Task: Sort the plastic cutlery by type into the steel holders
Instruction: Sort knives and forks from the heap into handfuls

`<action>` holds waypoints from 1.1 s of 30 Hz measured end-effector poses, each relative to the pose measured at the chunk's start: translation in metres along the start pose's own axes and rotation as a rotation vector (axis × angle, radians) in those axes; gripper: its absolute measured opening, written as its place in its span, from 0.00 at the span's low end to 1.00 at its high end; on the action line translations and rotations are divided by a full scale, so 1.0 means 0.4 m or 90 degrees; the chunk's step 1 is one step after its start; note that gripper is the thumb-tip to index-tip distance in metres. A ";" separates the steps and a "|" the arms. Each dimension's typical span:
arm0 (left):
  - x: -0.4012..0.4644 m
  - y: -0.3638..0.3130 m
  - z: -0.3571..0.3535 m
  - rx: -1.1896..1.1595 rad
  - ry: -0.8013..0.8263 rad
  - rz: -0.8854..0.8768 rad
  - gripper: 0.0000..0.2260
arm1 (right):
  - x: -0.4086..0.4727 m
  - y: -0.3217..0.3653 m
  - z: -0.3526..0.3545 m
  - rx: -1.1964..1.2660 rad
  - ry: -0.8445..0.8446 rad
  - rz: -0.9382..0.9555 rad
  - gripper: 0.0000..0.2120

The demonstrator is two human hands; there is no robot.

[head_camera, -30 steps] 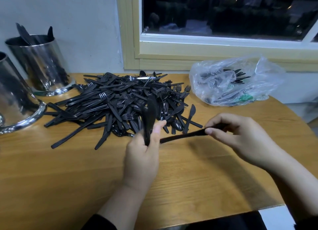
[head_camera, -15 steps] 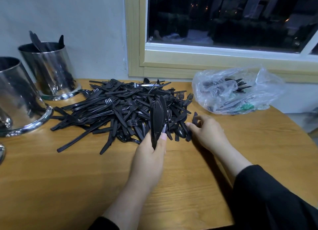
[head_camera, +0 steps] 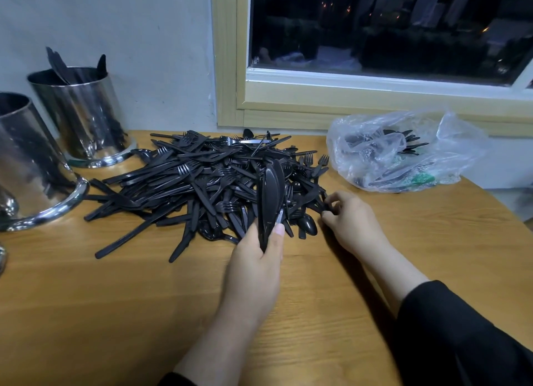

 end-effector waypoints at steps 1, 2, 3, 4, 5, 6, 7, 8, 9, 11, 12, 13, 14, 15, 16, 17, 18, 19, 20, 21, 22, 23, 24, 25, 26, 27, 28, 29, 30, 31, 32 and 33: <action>0.000 0.000 0.000 0.000 0.002 -0.001 0.13 | -0.005 -0.004 0.004 0.006 -0.003 0.001 0.15; 0.000 -0.001 0.000 0.003 0.003 -0.001 0.13 | -0.010 -0.008 0.009 0.007 -0.006 0.001 0.17; 0.000 -0.001 0.000 0.007 0.003 0.000 0.12 | -0.014 -0.013 0.013 0.003 -0.007 -0.002 0.18; 0.000 -0.003 0.000 0.011 0.002 0.002 0.12 | -0.017 -0.016 0.018 -0.005 -0.008 -0.004 0.20; 0.000 -0.004 0.000 0.012 0.002 0.002 0.12 | -0.020 -0.020 0.022 -0.017 -0.008 -0.005 0.20; -0.002 -0.006 0.000 0.010 0.001 0.003 0.13 | -0.023 -0.024 0.027 -0.029 -0.009 -0.002 0.20; -0.003 -0.008 0.000 0.006 0.000 0.005 0.13 | -0.025 -0.026 0.032 -0.039 -0.011 0.003 0.17; -0.004 -0.010 0.000 0.002 -0.001 0.009 0.14 | -0.029 -0.028 0.037 -0.049 -0.012 0.008 0.15; -0.006 -0.011 0.000 -0.003 -0.002 0.016 0.14 | -0.032 -0.029 0.041 -0.057 -0.012 0.011 0.12; -0.008 -0.012 0.001 -0.006 -0.005 0.021 0.14 | -0.038 -0.034 0.051 -0.074 -0.012 0.015 0.10; -0.009 -0.013 0.002 -0.006 -0.007 0.019 0.14 | -0.041 -0.037 0.056 -0.081 -0.015 0.016 0.09; -0.009 -0.014 0.002 -0.006 -0.009 0.018 0.14 | -0.043 -0.040 0.062 -0.089 -0.020 0.016 0.09; -0.009 -0.013 0.003 -0.007 -0.011 0.017 0.15 | -0.046 -0.044 0.068 -0.097 -0.027 0.015 0.09; -0.008 -0.012 0.004 -0.008 -0.012 0.018 0.15 | -0.047 -0.047 0.074 -0.104 -0.030 0.013 0.08; -0.008 -0.012 0.004 -0.009 -0.014 0.019 0.15 | -0.049 -0.050 0.079 -0.110 -0.030 0.013 0.08; -0.008 -0.013 0.004 -0.011 -0.015 0.020 0.15 | -0.050 -0.054 0.085 -0.114 -0.028 0.012 0.08; -0.009 -0.016 0.005 -0.013 -0.017 0.019 0.15 | -0.051 -0.057 0.091 -0.116 -0.029 0.010 0.08; -0.011 -0.018 0.005 -0.015 -0.019 0.016 0.16 | -0.055 -0.061 0.100 -0.112 -0.033 0.005 0.07; -0.012 -0.021 0.004 -0.014 -0.023 0.011 0.16 | -0.060 -0.065 0.109 -0.097 -0.040 0.000 0.07; -0.014 -0.024 0.005 -0.014 -0.029 0.010 0.16 | -0.066 -0.070 0.118 -0.076 -0.051 -0.004 0.07; -0.015 -0.027 0.006 -0.019 -0.035 0.011 0.17 | -0.075 -0.075 0.126 -0.051 -0.065 -0.011 0.07; -0.016 -0.029 0.008 -0.029 -0.040 0.016 0.16 | -0.085 -0.078 0.132 -0.016 -0.080 -0.020 0.07; -0.016 -0.028 0.009 -0.040 -0.041 0.023 0.16 | -0.097 -0.078 0.135 0.030 -0.092 -0.024 0.07; -0.016 -0.028 0.010 -0.054 -0.041 0.031 0.15 | -0.109 -0.074 0.132 0.082 -0.098 -0.016 0.07; -0.016 -0.028 0.010 -0.074 -0.042 0.042 0.14 | -0.125 -0.061 0.124 0.130 -0.094 0.003 0.06; -0.016 -0.028 0.011 -0.095 -0.042 0.052 0.13 | -0.144 -0.040 0.112 0.170 -0.084 0.028 0.07; -0.016 -0.028 0.010 -0.116 -0.041 0.060 0.12 | -0.164 -0.016 0.095 0.204 -0.074 0.057 0.07; -0.015 -0.026 0.010 -0.134 -0.039 0.066 0.10 | -0.185 0.009 0.075 0.234 -0.064 0.089 0.08; -0.013 -0.023 0.010 -0.149 -0.037 0.068 0.08 | -0.205 0.036 0.053 0.251 -0.060 0.125 0.09; -0.013 -0.024 0.010 -0.163 -0.033 0.070 0.06 | -0.223 0.061 0.032 0.252 -0.064 0.167 0.09; -0.013 -0.024 0.010 -0.180 -0.032 0.071 0.05 | -0.240 0.085 0.013 0.237 -0.071 0.215 0.09; -0.013 -0.025 0.009 -0.201 -0.034 0.071 0.06 | -0.252 0.106 -0.006 0.219 -0.076 0.261 0.09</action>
Point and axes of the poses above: each hand's wrist, its own x-axis towards the middle knuckle, its own z-axis out of the back of the hand, y = z × x, the point moved 2 cm from there along x, towards the middle knuckle, and after that the axes turned 3 degrees about y, right-handed, at the moved point
